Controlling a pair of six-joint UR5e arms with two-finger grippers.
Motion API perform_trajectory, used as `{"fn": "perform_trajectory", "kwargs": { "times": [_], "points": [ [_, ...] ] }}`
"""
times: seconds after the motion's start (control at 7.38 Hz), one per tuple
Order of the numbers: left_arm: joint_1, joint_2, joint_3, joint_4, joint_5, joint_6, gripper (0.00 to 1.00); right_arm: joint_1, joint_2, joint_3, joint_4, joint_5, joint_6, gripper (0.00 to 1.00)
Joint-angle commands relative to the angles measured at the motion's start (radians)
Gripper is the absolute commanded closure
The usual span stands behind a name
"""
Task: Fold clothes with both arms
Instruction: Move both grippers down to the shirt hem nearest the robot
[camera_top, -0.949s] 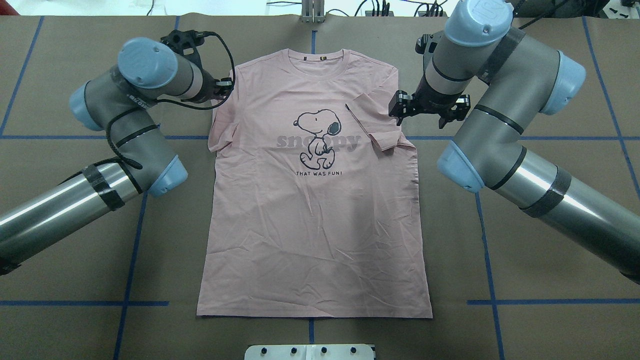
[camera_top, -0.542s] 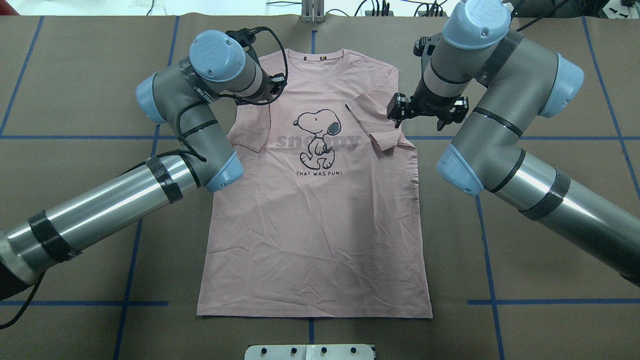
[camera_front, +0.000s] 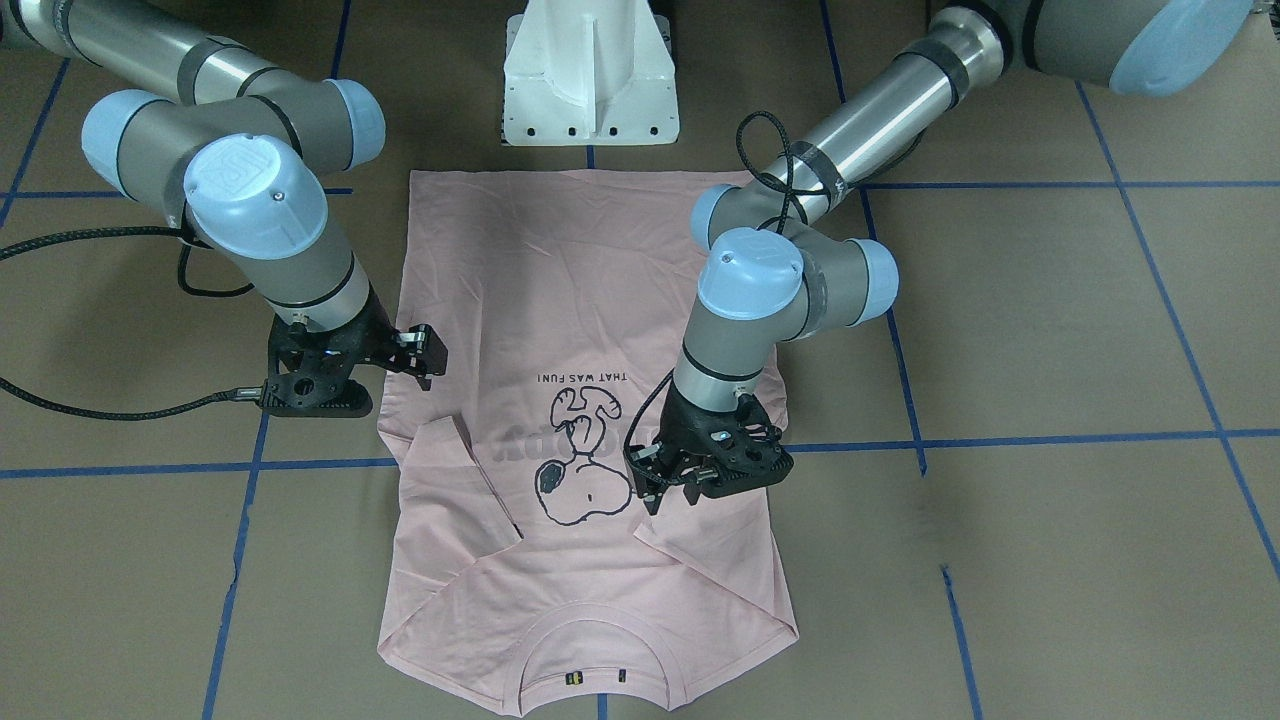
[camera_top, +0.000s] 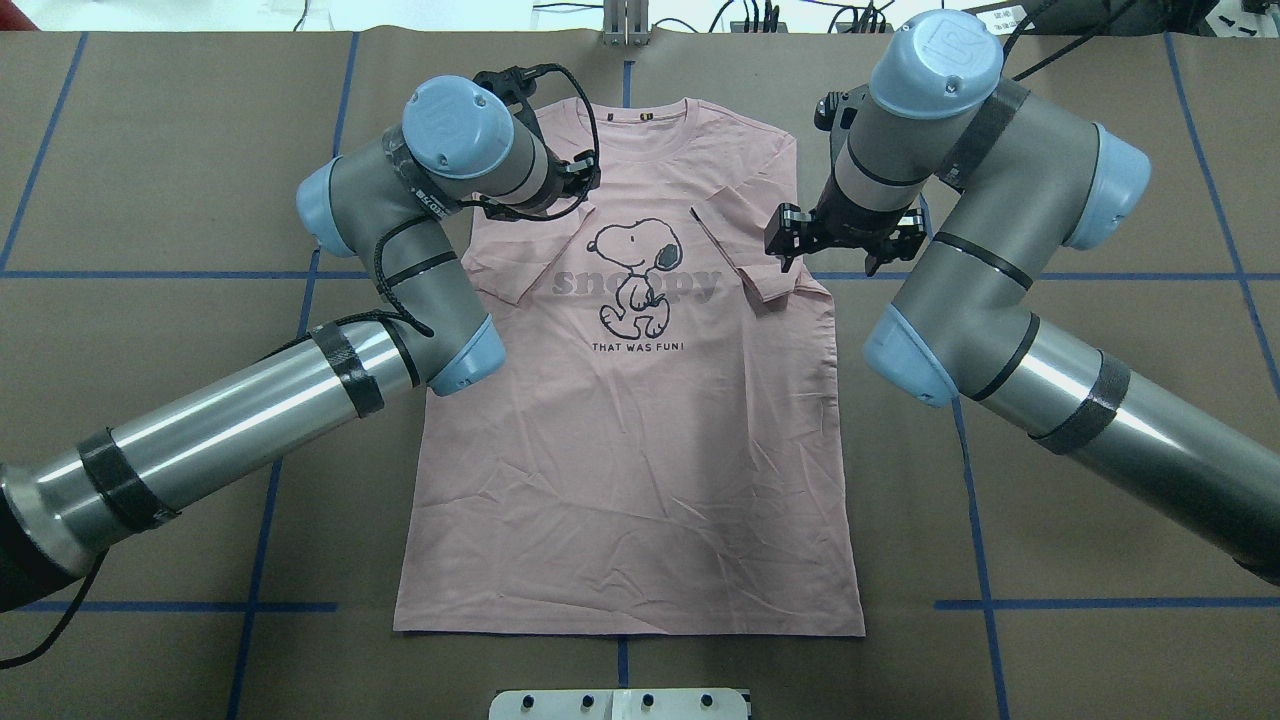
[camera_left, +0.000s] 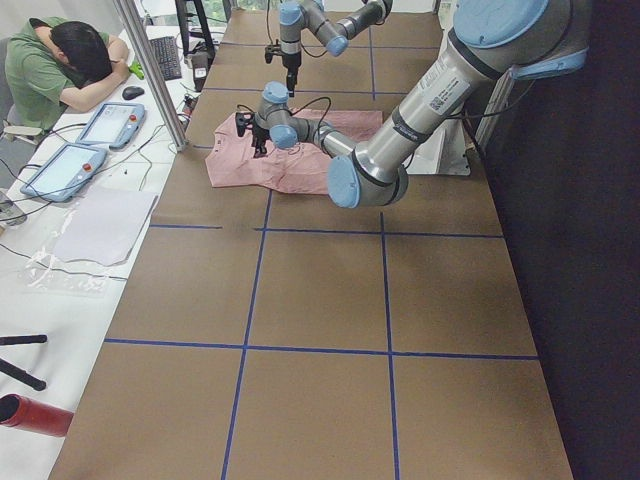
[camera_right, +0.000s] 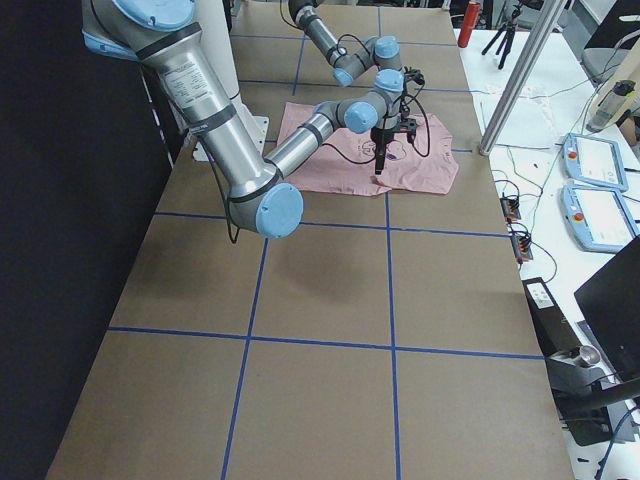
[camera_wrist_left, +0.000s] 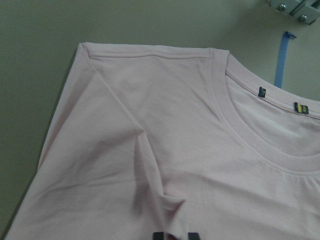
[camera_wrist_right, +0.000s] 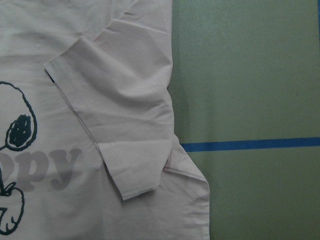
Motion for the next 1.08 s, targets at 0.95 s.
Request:
{"fn": "perform_trajectory", "kwargs": {
  "times": [0.95],
  "points": [
    [0.026,0.533,-0.836,0.391,-0.114,0.329,0.00,-0.529,-0.500,0.449,0.291,-0.478,0.575,0.00]
  ]
}}
